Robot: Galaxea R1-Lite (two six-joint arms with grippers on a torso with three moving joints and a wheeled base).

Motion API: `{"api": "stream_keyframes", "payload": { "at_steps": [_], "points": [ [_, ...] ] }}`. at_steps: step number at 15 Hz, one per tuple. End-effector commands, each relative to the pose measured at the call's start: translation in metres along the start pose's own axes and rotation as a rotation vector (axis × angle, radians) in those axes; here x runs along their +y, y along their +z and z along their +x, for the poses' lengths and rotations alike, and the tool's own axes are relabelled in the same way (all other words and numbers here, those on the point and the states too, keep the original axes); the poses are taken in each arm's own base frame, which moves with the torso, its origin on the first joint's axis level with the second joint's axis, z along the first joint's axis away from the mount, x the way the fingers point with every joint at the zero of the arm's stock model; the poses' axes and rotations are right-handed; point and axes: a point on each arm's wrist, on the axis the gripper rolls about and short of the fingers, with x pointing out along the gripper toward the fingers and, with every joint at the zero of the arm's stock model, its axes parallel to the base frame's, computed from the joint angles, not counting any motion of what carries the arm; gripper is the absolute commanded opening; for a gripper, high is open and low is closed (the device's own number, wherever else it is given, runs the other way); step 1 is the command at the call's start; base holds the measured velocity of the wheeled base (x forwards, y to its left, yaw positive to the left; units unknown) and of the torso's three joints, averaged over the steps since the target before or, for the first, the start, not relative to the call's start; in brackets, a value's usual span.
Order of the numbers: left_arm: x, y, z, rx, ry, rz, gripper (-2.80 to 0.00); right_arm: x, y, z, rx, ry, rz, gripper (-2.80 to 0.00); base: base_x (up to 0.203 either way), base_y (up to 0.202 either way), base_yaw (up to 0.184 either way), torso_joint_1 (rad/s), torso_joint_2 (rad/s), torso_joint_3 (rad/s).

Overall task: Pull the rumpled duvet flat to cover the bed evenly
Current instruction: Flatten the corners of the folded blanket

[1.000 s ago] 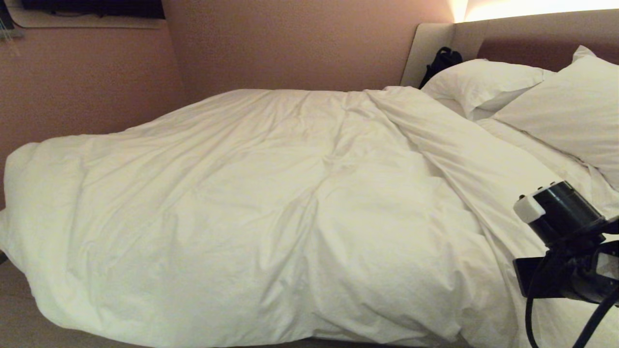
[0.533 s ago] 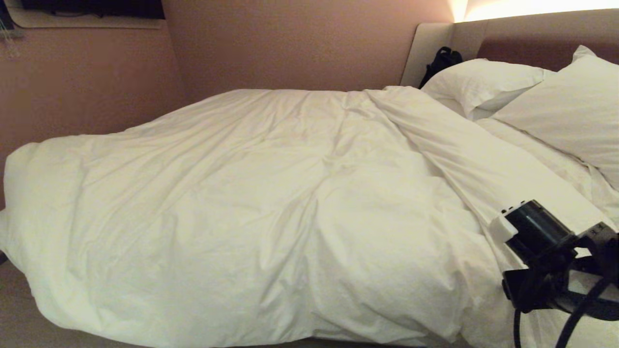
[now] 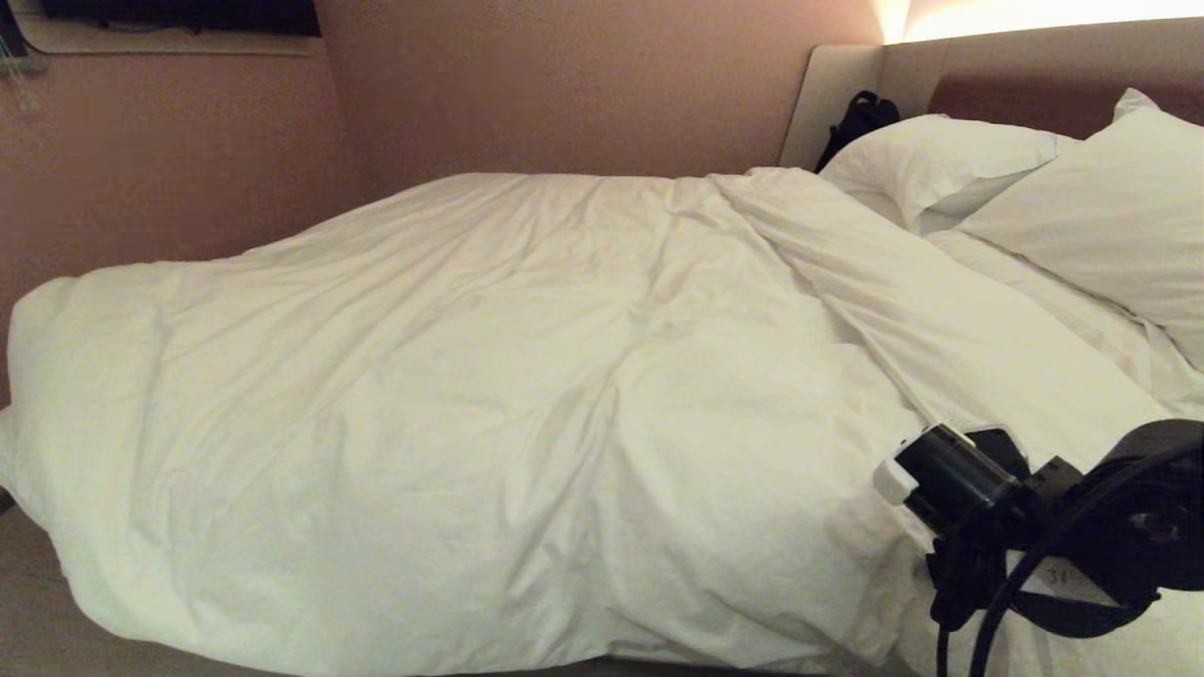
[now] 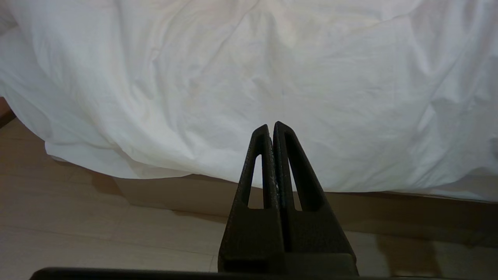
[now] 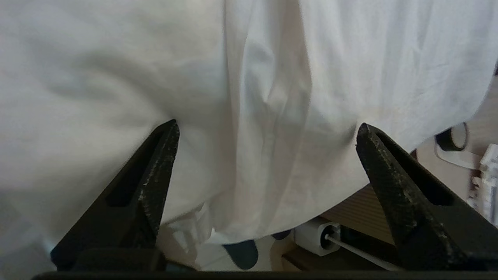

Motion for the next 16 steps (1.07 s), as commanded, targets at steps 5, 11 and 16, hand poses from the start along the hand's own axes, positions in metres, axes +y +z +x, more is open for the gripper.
{"api": "stream_keyframes", "payload": {
  "at_steps": [5,11,16],
  "points": [
    [0.000,0.000,0.000,0.000,0.001,0.000,-2.80,0.002,0.000,0.007,-0.072,-0.168,0.007,0.00,0.000,0.000,0.000,0.000,0.00,0.000],
    [0.000,0.000,0.000,0.000,0.001,0.000,-2.80,-0.003,0.002,0.024,-0.037,-0.244,0.013,0.00,0.000,0.000,0.000,0.000,0.00,0.000],
    [0.000,0.000,0.000,0.000,0.001,0.000,-2.80,-0.007,0.006,0.031,-0.015,-0.257,0.033,0.00,0.000,0.000,0.000,0.000,0.00,0.000]
  ]
}}
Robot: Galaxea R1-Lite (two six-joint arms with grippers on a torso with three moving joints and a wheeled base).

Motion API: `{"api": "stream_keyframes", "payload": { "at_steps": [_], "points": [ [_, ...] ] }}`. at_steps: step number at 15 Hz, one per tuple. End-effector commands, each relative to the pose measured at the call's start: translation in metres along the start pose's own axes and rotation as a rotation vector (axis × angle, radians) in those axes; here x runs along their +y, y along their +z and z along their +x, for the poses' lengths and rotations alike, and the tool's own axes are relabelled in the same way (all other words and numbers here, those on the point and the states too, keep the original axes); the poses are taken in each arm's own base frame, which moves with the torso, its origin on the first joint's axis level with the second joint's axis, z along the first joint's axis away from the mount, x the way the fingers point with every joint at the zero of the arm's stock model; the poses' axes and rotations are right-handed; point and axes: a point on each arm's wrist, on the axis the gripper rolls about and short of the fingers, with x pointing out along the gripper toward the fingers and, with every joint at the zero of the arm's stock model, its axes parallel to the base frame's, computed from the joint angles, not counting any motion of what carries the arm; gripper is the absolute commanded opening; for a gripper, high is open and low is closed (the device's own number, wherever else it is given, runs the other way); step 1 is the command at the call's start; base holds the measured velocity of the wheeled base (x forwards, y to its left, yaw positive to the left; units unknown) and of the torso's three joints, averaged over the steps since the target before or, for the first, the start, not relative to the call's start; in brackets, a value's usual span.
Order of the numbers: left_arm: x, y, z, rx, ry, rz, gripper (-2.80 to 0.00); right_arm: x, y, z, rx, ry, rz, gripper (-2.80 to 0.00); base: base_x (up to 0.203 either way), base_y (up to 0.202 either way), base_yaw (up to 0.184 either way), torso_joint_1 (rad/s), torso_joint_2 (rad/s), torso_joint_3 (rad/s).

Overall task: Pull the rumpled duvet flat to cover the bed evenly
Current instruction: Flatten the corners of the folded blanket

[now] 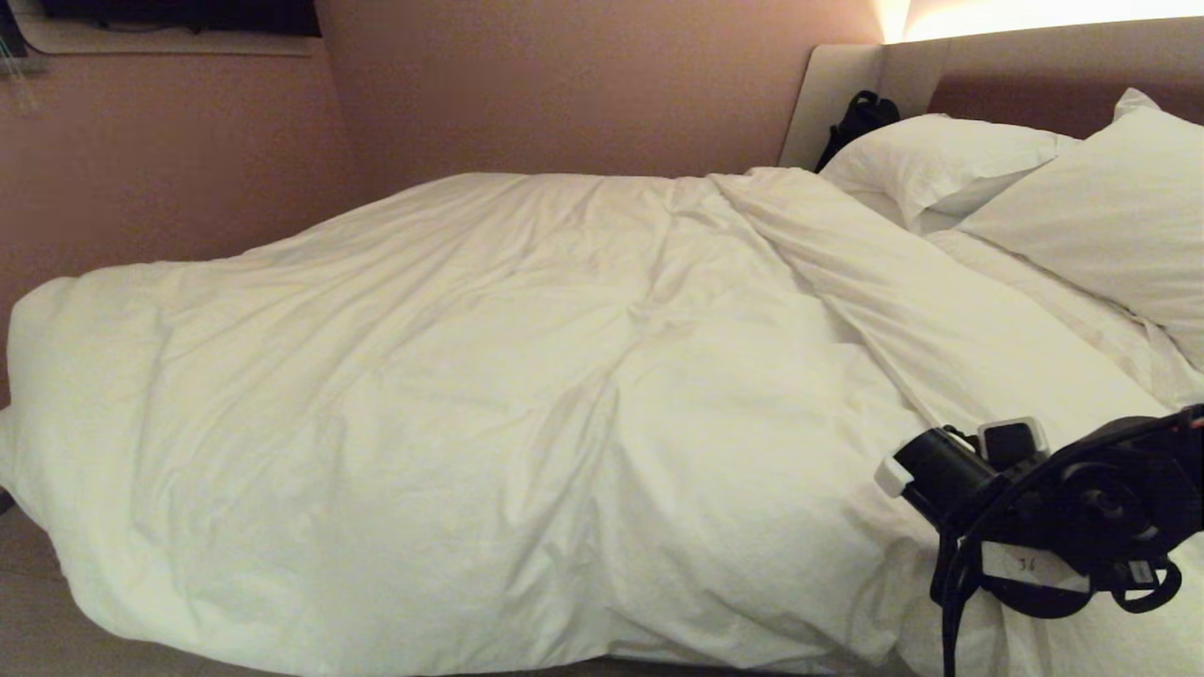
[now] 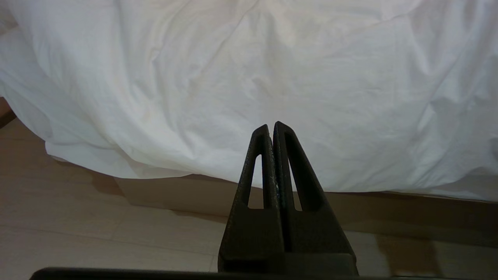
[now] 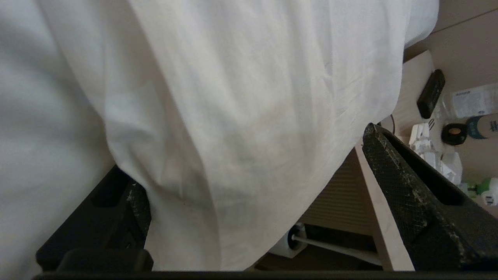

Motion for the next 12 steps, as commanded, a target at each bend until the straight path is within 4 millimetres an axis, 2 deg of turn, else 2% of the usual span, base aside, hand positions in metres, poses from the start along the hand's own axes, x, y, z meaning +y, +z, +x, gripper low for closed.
{"api": "stream_keyframes", "payload": {
  "at_steps": [1,5,12],
  "points": [
    [0.000,0.000,0.000,0.000,0.001,0.000,-2.80,-0.002,0.001,-0.001,-0.001,0.000,0.008,-2.80,0.000,0.000,0.000,0.000,0.00,0.000],
    [0.000,0.000,0.000,0.000,0.001,0.000,-2.80,-0.018,0.011,-0.013,-0.037,0.026,0.037,-2.80,0.000,0.000,0.000,0.000,0.00,0.000],
    [0.000,0.000,0.000,0.000,0.001,0.000,-2.80,-0.088,0.046,-0.062,-0.103,0.069,0.125,-2.80,0.000,0.000,0.000,0.000,0.00,0.000]
  ]
}}
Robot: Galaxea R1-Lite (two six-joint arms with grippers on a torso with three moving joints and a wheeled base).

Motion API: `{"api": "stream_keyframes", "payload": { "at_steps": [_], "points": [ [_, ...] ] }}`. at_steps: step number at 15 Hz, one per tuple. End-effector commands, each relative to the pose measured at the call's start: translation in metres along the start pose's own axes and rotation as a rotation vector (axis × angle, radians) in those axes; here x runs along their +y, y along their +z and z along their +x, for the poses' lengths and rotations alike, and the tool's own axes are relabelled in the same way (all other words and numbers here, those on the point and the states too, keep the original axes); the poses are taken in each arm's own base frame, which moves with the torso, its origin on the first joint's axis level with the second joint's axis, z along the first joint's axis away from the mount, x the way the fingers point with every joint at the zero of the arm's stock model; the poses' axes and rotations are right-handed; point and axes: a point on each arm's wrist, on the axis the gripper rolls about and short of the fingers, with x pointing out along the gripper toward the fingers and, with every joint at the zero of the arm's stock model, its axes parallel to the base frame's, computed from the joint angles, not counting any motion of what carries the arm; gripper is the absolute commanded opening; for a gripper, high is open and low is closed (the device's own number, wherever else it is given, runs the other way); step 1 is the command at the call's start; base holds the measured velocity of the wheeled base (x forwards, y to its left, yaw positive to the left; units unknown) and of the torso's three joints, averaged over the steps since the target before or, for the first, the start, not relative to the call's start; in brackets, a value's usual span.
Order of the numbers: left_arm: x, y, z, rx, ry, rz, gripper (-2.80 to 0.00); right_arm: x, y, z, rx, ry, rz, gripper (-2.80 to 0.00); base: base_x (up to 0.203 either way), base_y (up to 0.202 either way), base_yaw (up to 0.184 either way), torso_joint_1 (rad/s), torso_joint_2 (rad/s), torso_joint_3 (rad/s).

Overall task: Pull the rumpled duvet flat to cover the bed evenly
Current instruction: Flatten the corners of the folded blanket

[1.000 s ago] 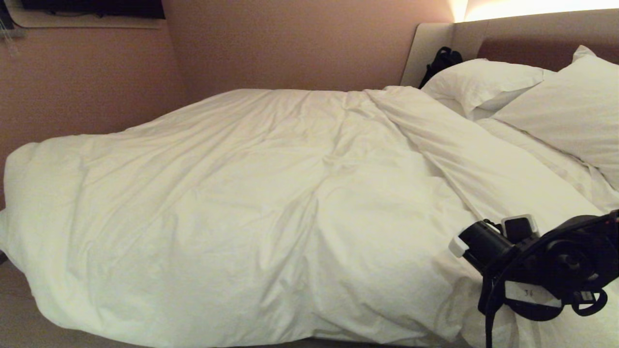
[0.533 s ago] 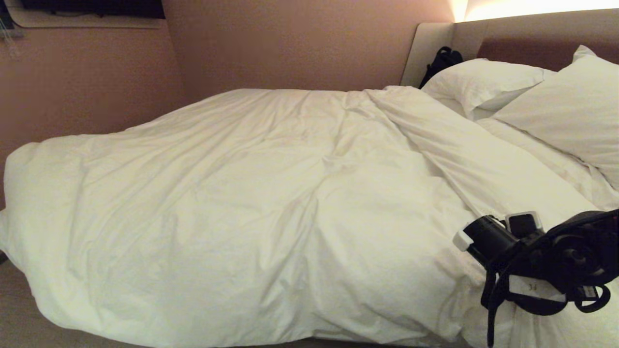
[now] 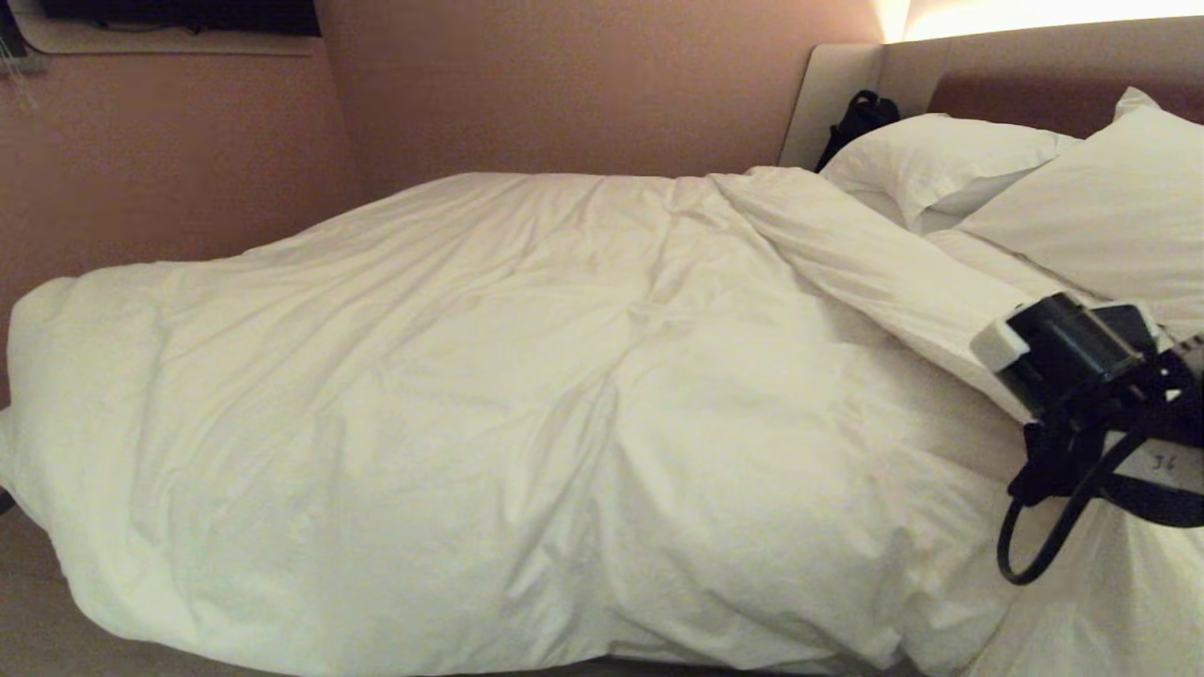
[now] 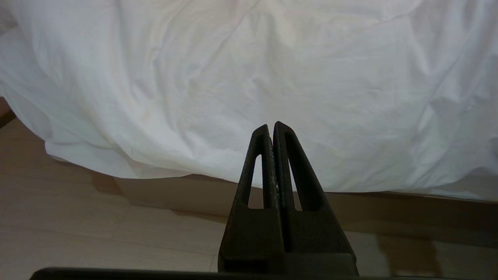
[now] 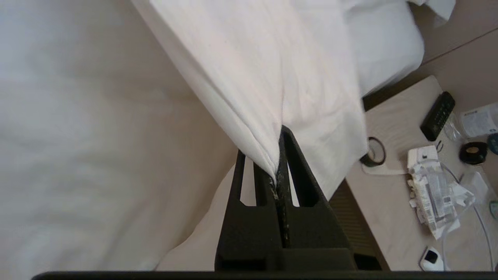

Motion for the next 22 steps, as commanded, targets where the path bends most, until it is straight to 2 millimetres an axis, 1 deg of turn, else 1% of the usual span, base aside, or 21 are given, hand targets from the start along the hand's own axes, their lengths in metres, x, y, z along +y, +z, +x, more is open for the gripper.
{"api": "stream_keyframes", "payload": {
  "at_steps": [1,4,7,10,12,14,16,19,21,22],
  "points": [
    [0.000,0.000,0.000,0.000,0.001,0.000,-2.80,-0.022,0.003,-0.014,0.018,-0.017,-0.035,-2.80,0.000,0.000,0.000,0.000,0.00,0.000],
    [0.000,0.000,0.000,0.000,0.001,0.000,-2.80,-0.038,0.023,-0.029,-0.004,0.007,0.013,-2.80,0.000,0.000,0.000,0.000,0.00,0.000],
    [0.000,0.000,0.000,0.000,0.001,0.000,-2.80,-0.049,0.043,-0.043,-0.019,0.076,0.082,-2.80,0.000,0.000,0.000,0.000,0.00,0.000],
    [0.000,0.000,0.000,0.000,0.001,0.000,-2.80,-0.049,0.055,-0.050,-0.009,0.186,0.124,-2.80,0.000,0.000,0.000,0.000,0.00,0.000],
    [0.000,0.000,0.000,0.000,0.001,0.000,-2.80,-0.037,0.058,-0.046,0.018,0.232,0.124,-2.80,0.000,0.000,0.000,0.000,0.00,0.000],
    [0.000,0.000,0.000,0.000,0.001,0.000,-2.80,-0.020,0.060,-0.038,0.048,0.303,0.135,-2.80,0.000,0.000,0.000,0.000,0.00,0.000],
    [0.000,0.000,0.000,0.000,0.001,0.000,-2.80,0.000,0.054,-0.027,0.102,0.346,0.135,-2.80,0.000,0.000,0.000,0.000,0.00,0.000],
    [0.000,0.000,0.000,0.002,0.001,0.000,-2.80,0.027,0.047,-0.010,0.141,0.344,0.152,-2.80,0.000,0.000,0.000,0.000,0.00,0.000],
    [0.000,0.000,0.000,-0.002,0.001,0.000,-2.80,0.039,0.045,-0.004,0.172,0.364,0.163,-2.80,0.000,0.000,0.000,0.000,0.00,0.000],
    [0.000,0.000,0.000,-0.001,0.000,0.000,-2.80,0.041,0.045,-0.004,0.196,0.399,0.164,-2.80,0.000,0.000,0.000,0.000,0.00,0.000]
  ]
}}
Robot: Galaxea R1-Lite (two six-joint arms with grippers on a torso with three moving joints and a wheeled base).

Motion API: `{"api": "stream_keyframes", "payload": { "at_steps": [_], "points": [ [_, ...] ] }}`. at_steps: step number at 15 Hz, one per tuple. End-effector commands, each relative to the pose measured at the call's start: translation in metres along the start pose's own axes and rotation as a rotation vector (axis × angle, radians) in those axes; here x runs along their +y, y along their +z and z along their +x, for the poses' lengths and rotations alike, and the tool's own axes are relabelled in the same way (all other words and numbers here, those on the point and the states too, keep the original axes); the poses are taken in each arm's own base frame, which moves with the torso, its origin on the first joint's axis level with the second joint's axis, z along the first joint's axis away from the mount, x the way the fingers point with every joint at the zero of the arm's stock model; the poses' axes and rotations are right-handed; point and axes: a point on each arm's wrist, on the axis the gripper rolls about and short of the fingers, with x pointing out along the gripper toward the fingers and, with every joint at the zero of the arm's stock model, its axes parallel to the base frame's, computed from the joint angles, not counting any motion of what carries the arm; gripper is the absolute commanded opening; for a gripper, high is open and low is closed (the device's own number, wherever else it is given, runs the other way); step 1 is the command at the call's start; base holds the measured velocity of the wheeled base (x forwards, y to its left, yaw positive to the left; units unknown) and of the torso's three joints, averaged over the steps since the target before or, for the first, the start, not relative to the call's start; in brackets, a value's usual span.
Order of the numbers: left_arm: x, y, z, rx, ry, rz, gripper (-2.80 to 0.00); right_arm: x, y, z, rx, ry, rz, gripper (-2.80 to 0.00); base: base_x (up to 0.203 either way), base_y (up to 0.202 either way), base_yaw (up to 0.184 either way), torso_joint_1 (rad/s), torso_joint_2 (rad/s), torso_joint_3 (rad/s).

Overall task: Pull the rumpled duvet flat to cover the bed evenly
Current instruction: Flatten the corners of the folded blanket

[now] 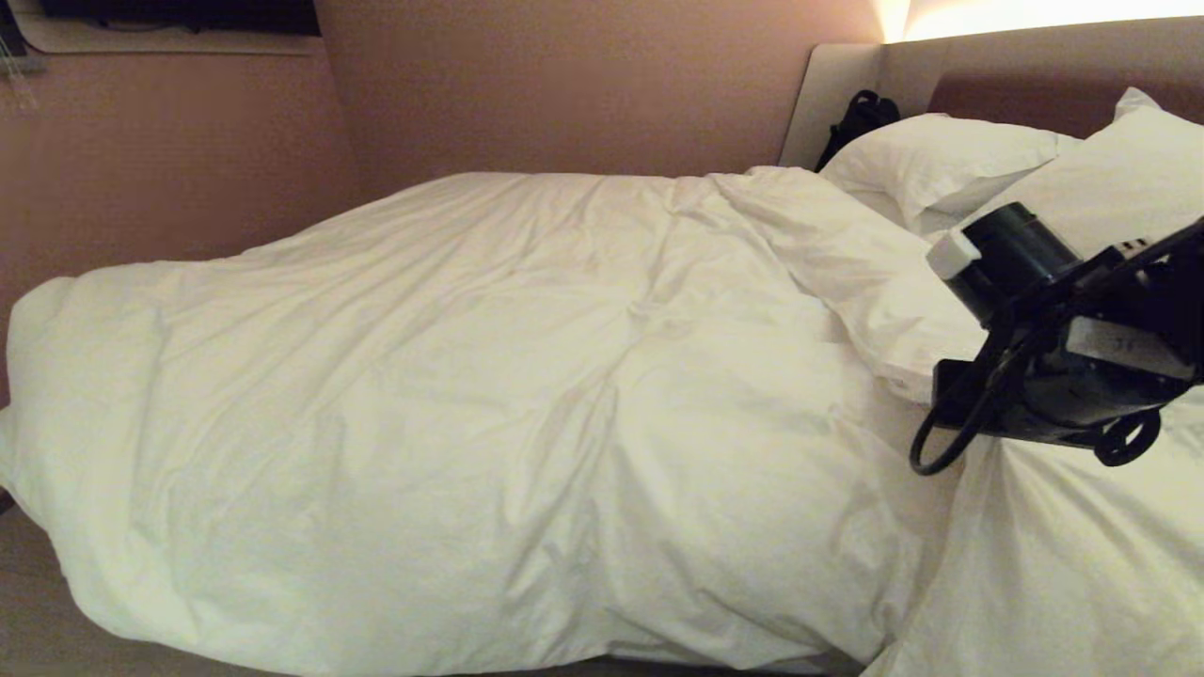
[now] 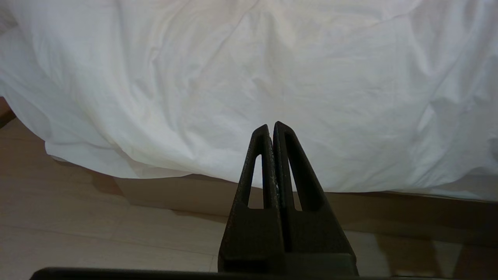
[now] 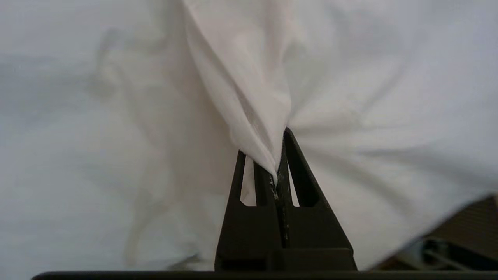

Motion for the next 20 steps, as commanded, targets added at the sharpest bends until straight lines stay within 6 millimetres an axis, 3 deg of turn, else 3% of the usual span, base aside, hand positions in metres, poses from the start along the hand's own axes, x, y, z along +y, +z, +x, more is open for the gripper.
{"api": "stream_keyframes", "payload": {
  "at_steps": [1,8,9,12,15,17,20],
  "points": [
    [0.000,0.000,0.000,0.000,0.001,0.000,-2.80,0.008,-0.002,0.008,0.063,0.077,0.012,-2.80,0.000,0.000,0.000,0.000,0.00,0.000],
    [0.000,0.000,0.000,0.000,0.001,0.000,-2.80,0.011,-0.027,0.030,0.184,0.047,-0.035,-2.80,0.000,0.000,0.000,0.000,0.00,0.000],
    [0.000,0.000,0.000,0.000,0.001,0.000,-2.80,0.011,-0.026,0.030,0.181,0.050,-0.035,0.00,0.000,0.000,0.000,0.000,0.00,0.000],
    [0.000,0.000,0.000,0.000,0.001,0.000,-2.80,0.004,-0.024,0.019,0.170,0.071,-0.038,0.00,0.000,0.000,0.000,0.000,0.00,0.000],
    [0.000,0.000,0.000,-0.001,0.000,0.000,-2.80,-0.009,-0.027,-0.010,0.195,0.140,-0.070,0.00,0.000,0.000,0.000,0.000,0.00,0.000],
    [0.000,0.000,0.000,0.000,0.001,0.000,-2.80,-0.029,-0.032,-0.038,0.229,0.228,-0.110,0.00,0.000,0.000,0.000,0.000,0.00,0.000],
    [0.000,0.000,0.000,0.000,0.000,0.000,-2.80,-0.078,-0.042,-0.085,0.189,0.401,-0.184,0.00,0.000,0.000,0.000,0.000,0.00,0.000]
  ]
}}
